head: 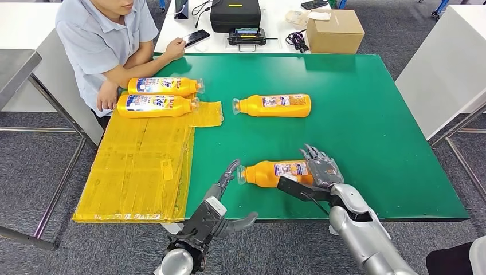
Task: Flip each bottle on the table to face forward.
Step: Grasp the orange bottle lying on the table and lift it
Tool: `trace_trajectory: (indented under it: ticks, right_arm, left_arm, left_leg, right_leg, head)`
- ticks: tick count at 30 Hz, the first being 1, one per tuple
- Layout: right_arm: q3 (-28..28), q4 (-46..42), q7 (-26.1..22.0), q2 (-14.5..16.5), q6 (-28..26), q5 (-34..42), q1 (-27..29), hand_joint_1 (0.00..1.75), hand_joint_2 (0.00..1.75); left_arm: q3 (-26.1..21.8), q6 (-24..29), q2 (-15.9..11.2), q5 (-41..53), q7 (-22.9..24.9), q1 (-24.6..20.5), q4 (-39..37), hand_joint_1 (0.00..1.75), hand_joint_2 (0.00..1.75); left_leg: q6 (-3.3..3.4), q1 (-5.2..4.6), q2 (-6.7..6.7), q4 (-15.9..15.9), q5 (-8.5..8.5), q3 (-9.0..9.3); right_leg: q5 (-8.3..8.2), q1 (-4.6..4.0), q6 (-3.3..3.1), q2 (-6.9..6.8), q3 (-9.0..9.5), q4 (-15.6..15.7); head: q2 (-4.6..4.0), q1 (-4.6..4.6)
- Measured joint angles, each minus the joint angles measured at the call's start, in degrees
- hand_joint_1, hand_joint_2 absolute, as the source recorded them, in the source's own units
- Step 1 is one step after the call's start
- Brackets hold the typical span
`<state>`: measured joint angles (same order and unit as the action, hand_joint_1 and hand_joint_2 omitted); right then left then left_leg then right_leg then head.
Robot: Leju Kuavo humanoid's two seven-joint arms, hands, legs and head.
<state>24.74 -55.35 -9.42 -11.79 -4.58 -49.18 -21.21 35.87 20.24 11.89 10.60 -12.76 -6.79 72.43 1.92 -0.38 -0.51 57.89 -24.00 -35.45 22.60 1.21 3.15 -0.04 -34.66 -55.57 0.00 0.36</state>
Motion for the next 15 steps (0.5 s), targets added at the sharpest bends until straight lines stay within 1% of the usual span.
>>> trace_trajectory:
  ticks: [8,15]
  right_arm:
    - [0.5,2.7,-0.8,0.2,1.9,2.6,-1.9,0.0,1.75]
    - [1.7,5.5,-0.5,-1.5,8.2,6.7,-4.9,0.0,1.75]
  left_arm:
    - [0.9,-0.7,0.0,-0.2,-0.1,-0.9,-1.0,0.0,1.75]
    - [1.7,-1.5,0.0,-0.3,-0.1,-1.6,-2.1,0.0,1.75]
  left_leg:
    - [0.0,0.0,-0.01,0.0,0.01,0.05]
    - [0.01,-0.01,-0.02,0.0,-0.01,0.26]
  right_leg:
    - [0.0,0.0,0.0,0.0,0.05,0.0]
    - [0.01,0.0,0.0,-0.01,0.25,0.0]
  head:
    - [0.0,0.0]
    - [0.0,0.01]
